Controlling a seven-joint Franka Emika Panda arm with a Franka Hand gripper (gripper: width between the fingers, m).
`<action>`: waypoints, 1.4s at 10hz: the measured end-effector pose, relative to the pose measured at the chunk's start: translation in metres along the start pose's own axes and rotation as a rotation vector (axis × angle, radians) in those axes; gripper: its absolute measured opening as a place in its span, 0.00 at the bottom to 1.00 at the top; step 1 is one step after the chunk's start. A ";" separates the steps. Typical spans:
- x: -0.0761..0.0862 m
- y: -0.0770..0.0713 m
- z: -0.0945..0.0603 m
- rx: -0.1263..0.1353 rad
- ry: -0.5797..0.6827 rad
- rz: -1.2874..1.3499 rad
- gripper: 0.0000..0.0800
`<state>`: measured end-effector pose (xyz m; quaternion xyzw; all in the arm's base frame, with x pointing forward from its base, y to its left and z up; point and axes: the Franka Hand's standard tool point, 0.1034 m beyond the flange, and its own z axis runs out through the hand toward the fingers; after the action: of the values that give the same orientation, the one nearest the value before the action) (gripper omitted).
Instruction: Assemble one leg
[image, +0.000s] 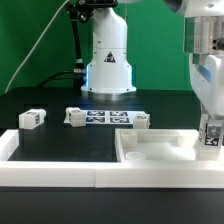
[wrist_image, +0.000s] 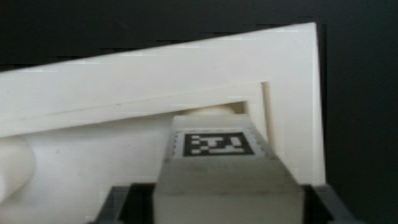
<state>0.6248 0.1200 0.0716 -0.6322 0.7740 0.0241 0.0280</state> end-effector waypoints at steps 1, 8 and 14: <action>0.000 0.000 0.000 0.000 0.000 -0.005 0.36; -0.002 0.002 -0.002 -0.029 0.000 -0.478 0.81; -0.001 0.002 -0.003 -0.056 -0.010 -1.167 0.81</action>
Offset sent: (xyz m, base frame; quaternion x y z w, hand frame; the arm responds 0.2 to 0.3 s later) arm 0.0000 0.0000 0.0000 0.0000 0.0000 -0.0799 0.9968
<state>0.6233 0.1213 0.0745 -0.9543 0.2966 0.0278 0.0236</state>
